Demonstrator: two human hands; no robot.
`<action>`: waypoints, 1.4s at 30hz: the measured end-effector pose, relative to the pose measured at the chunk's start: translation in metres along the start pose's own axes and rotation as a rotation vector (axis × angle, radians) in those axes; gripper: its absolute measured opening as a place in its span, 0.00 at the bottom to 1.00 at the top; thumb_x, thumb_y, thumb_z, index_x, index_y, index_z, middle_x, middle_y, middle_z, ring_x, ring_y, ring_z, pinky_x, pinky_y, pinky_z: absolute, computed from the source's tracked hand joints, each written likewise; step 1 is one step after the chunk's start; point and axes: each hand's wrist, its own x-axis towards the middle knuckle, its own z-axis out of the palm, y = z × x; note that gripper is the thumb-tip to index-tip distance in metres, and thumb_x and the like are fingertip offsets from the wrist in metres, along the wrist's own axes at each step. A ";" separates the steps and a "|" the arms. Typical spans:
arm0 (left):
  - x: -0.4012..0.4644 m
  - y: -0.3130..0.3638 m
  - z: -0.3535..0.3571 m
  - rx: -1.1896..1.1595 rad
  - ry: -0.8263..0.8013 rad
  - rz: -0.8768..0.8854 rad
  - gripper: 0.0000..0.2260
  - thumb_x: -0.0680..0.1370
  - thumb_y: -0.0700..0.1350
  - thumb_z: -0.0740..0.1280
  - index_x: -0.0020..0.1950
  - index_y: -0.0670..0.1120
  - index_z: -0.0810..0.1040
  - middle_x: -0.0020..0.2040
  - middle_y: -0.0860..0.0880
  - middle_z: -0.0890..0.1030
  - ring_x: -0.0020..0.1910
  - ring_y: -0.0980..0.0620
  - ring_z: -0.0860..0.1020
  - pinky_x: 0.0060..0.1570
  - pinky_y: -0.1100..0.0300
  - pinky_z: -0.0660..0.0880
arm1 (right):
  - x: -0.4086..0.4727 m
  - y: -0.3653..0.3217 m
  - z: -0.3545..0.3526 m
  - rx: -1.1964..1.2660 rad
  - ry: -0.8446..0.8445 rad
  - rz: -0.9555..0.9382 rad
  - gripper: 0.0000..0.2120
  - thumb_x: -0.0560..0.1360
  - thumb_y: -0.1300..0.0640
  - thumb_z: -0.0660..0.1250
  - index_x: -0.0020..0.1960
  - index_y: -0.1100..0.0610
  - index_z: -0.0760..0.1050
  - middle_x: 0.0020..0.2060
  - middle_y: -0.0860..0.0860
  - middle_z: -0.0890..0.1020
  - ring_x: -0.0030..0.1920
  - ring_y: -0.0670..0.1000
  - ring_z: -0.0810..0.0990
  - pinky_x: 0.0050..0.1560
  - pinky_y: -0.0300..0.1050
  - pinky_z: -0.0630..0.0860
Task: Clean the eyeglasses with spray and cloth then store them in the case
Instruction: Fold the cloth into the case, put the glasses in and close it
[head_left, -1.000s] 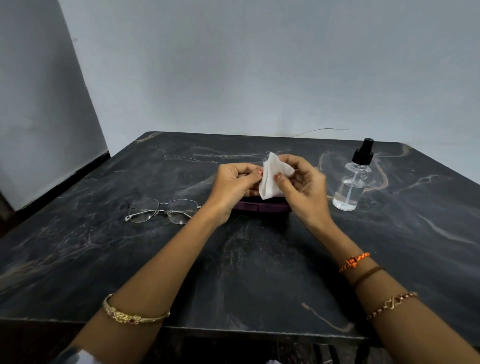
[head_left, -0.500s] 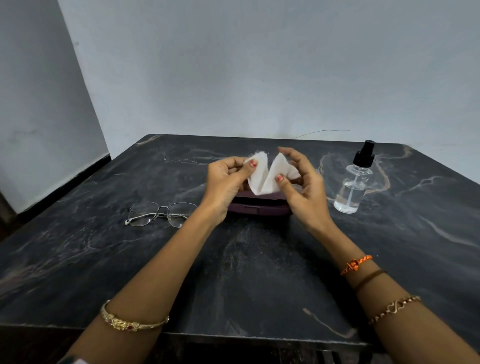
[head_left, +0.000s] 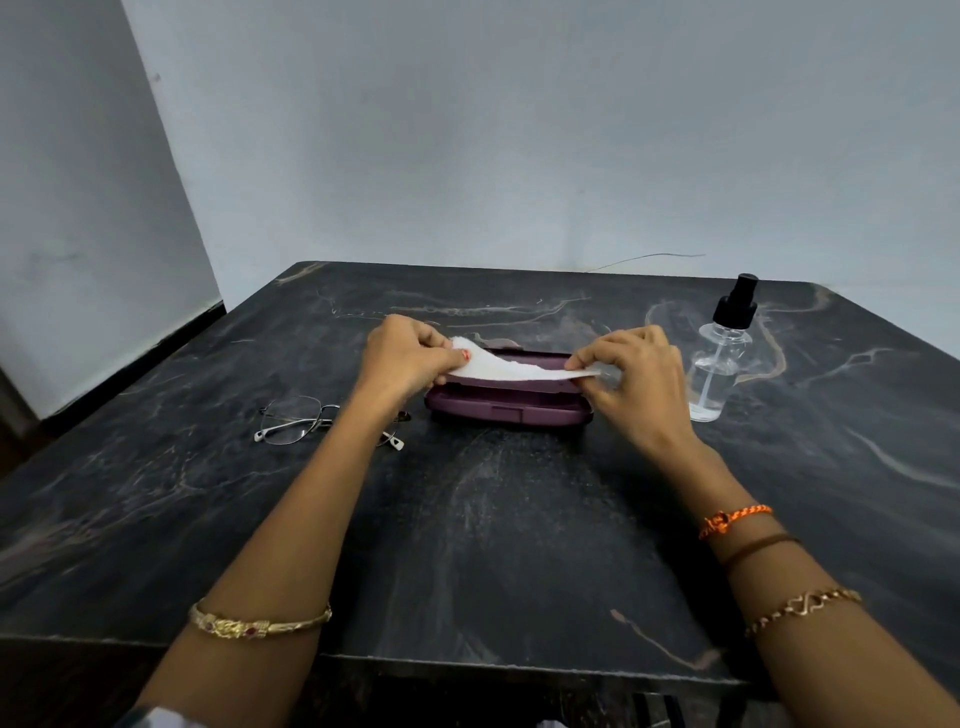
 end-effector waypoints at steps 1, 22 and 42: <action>0.001 -0.001 -0.001 0.068 -0.009 0.020 0.06 0.67 0.43 0.74 0.32 0.44 0.80 0.28 0.48 0.78 0.28 0.56 0.75 0.41 0.61 0.74 | 0.000 0.000 -0.001 -0.029 -0.010 -0.010 0.06 0.69 0.60 0.71 0.45 0.52 0.82 0.46 0.50 0.84 0.52 0.55 0.70 0.46 0.41 0.56; -0.008 0.003 -0.005 0.527 -0.129 0.057 0.08 0.64 0.48 0.76 0.32 0.49 0.77 0.39 0.50 0.78 0.43 0.48 0.75 0.46 0.54 0.73 | -0.001 0.004 -0.004 -0.134 -0.288 -0.101 0.15 0.73 0.67 0.63 0.46 0.50 0.83 0.47 0.49 0.84 0.47 0.54 0.69 0.46 0.47 0.64; -0.015 0.007 0.002 0.585 -0.067 0.011 0.07 0.67 0.45 0.74 0.36 0.44 0.78 0.46 0.42 0.82 0.48 0.41 0.78 0.47 0.52 0.73 | -0.003 0.000 -0.009 -0.154 -0.403 -0.096 0.17 0.71 0.68 0.60 0.49 0.51 0.82 0.46 0.52 0.84 0.52 0.55 0.72 0.55 0.53 0.70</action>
